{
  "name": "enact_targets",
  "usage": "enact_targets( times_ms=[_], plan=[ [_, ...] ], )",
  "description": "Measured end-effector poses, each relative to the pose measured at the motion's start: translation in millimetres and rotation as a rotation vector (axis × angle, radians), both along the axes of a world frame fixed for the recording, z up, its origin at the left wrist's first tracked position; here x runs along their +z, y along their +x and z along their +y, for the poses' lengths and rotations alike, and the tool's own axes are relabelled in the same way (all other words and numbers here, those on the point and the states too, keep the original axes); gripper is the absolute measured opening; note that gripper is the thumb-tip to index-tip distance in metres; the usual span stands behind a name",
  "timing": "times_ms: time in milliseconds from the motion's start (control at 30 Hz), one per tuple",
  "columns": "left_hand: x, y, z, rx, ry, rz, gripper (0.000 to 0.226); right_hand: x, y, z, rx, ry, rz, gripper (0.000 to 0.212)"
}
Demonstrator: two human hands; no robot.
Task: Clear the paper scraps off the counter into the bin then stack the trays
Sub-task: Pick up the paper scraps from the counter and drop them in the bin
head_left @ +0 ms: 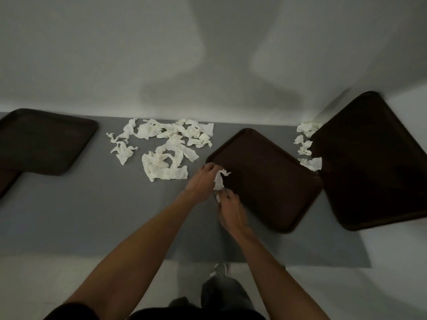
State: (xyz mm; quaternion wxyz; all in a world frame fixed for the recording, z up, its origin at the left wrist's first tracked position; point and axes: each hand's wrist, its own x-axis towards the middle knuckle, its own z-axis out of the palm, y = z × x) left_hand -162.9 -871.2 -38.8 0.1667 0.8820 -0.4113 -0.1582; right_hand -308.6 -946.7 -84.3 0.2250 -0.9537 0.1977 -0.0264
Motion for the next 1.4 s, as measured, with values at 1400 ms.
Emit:
enact_targets(
  times_ms=[1400],
  plan=[
    [-4.3,-241.5,81.1,0.01,-0.166,0.736,0.026,33.8,-280.8,113.8,-1.001,0.71,-0.457,0.013]
  ],
)
